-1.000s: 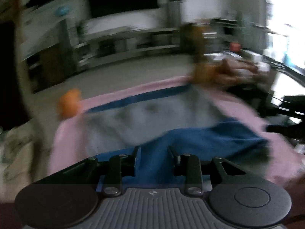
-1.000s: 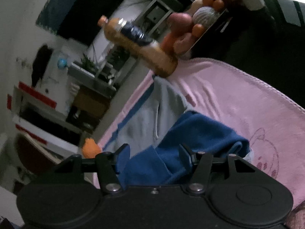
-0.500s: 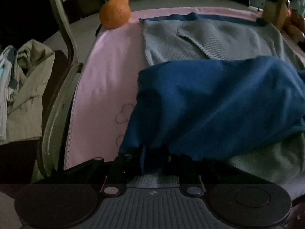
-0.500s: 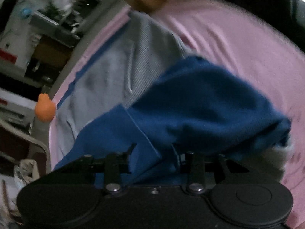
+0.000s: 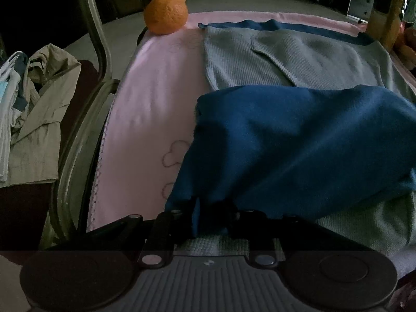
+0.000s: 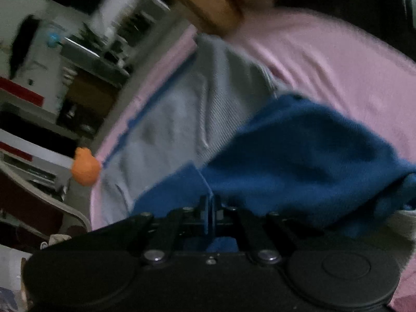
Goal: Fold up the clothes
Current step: 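Press the blue fabric flat on the shirt with the right gripper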
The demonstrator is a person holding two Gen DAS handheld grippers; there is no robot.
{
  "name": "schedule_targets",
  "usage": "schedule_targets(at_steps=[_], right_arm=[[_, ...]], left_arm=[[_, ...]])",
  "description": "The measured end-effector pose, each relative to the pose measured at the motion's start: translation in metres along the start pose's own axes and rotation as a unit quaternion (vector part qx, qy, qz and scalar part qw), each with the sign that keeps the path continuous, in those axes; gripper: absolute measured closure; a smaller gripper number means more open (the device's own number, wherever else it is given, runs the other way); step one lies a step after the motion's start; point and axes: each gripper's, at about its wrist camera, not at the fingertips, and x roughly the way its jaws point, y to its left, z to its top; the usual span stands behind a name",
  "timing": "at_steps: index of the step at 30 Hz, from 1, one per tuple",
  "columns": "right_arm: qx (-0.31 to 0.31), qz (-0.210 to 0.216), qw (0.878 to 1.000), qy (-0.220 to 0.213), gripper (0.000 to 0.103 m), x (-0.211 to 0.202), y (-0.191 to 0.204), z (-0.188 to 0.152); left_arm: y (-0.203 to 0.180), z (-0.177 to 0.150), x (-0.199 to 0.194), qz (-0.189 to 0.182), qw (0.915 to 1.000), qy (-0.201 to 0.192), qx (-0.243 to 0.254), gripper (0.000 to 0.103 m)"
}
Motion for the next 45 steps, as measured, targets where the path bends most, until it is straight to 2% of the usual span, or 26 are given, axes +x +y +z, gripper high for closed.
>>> schedule_targets(at_steps=[3, 5, 8, 10, 12, 15, 17, 18, 19, 23, 25, 26, 27, 29, 30, 31, 32, 34, 35, 36, 37, 38, 42, 45], right_arm=[[-0.030, 0.001, 0.999, -0.036, 0.101, -0.026, 0.007, -0.011], [-0.045, -0.039, 0.998, -0.025, 0.101, -0.028, 0.005, -0.017], [-0.069, -0.105, 0.992, 0.012, 0.100, -0.008, -0.002, -0.022], [-0.083, -0.116, 0.990, 0.023, 0.099, -0.007, -0.001, -0.024], [-0.097, -0.122, 0.988, 0.021, 0.089, -0.012, 0.002, -0.025], [-0.107, -0.102, 0.989, -0.025, 0.084, -0.037, 0.007, -0.022], [-0.088, -0.057, 0.994, -0.042, 0.084, -0.047, 0.003, -0.017], [-0.073, -0.034, 0.996, -0.041, 0.084, -0.047, 0.001, -0.014], [-0.057, -0.011, 0.998, -0.039, 0.084, -0.045, -0.001, -0.012], [-0.006, 0.068, 0.998, -0.009, 0.088, -0.013, 0.001, 0.004], [-0.005, 0.083, 0.997, 0.002, 0.088, 0.005, 0.011, 0.008], [-0.003, 0.089, 0.996, 0.008, 0.088, 0.015, 0.014, 0.010], [0.003, 0.087, 0.996, 0.015, 0.088, 0.023, 0.014, 0.011], [0.021, 0.058, 0.998, 0.028, 0.088, 0.041, 0.007, 0.013], [0.026, 0.038, 0.998, 0.032, 0.093, 0.048, 0.001, 0.013], [0.032, 0.022, 0.999, 0.035, 0.103, 0.054, -0.005, 0.014], [0.042, 0.019, 0.998, 0.034, 0.103, 0.058, -0.011, 0.015], [0.060, 0.023, 0.998, 0.014, 0.103, 0.055, -0.017, 0.018], [0.059, 0.007, 0.998, -0.008, 0.102, 0.049, -0.017, 0.018], [0.059, -0.006, 0.998, -0.027, 0.095, 0.041, -0.016, 0.018], [0.060, -0.011, 0.997, -0.038, 0.095, 0.032, -0.016, 0.017], [0.061, -0.011, 0.997, -0.046, 0.095, 0.024, -0.016, 0.016], [0.052, 0.033, 0.997, -0.046, 0.094, -0.007, -0.014, 0.006], [0.026, 0.038, 0.998, -0.039, 0.093, -0.028, -0.007, -0.005]], left_arm=[[0.002, -0.003, -0.002, -0.001, 1.0000, -0.002, -0.002, 0.076], [0.001, -0.004, -0.003, 0.001, 1.0000, -0.002, 0.003, 0.075], [0.001, -0.006, -0.004, 0.003, 1.0000, -0.003, 0.007, 0.074], [0.008, -0.008, -0.012, -0.012, 0.9999, -0.005, -0.005, 0.075], [0.017, -0.010, -0.022, -0.031, 0.9993, -0.012, -0.019, 0.077], [0.036, -0.010, -0.049, -0.084, 0.9925, -0.074, -0.049, 0.078], [0.040, -0.003, -0.051, -0.091, 0.9895, -0.094, -0.062, 0.079], [0.041, 0.004, -0.048, -0.092, 0.9889, -0.096, -0.068, 0.082], [0.040, 0.012, -0.041, -0.092, 0.9894, -0.089, -0.070, 0.089], [0.021, 0.043, -0.017, -0.106, 0.9897, -0.085, -0.046, 0.090], [0.011, 0.052, -0.003, -0.104, 0.9899, -0.090, -0.034, 0.089], [0.009, 0.056, 0.008, -0.097, 0.9915, -0.080, -0.035, 0.090], [0.008, 0.058, 0.019, -0.088, 0.9931, -0.067, -0.039, 0.091], [0.011, 0.057, 0.041, -0.070, 0.9953, -0.036, -0.057, 0.091], [0.012, 0.056, 0.045, -0.069, 0.9948, -0.036, -0.066, 0.091], [0.012, 0.056, 0.044, -0.067, 0.9946, -0.038, -0.069, 0.091], [0.011, 0.057, 0.043, -0.065, 0.9945, -0.040, -0.072, 0.091], [0.011, 0.055, 0.037, -0.053, 0.9942, -0.052, -0.079, 0.091], [0.013, 0.053, 0.029, -0.047, 0.9936, -0.060, -0.084, 0.091], [0.014, 0.050, 0.022, -0.041, 0.9929, -0.068, -0.089, 0.091], [0.016, 0.048, 0.015, -0.035, 0.9920, -0.076, -0.094, 0.090], [0.018, 0.045, 0.007, -0.030, 0.9910, -0.084, -0.100, 0.090], [0.025, 0.024, -0.028, -0.017, 0.9879, -0.113, -0.105, 0.090], [0.025, 0.009, -0.033, -0.019, 0.9892, -0.106, -0.100, 0.090]])
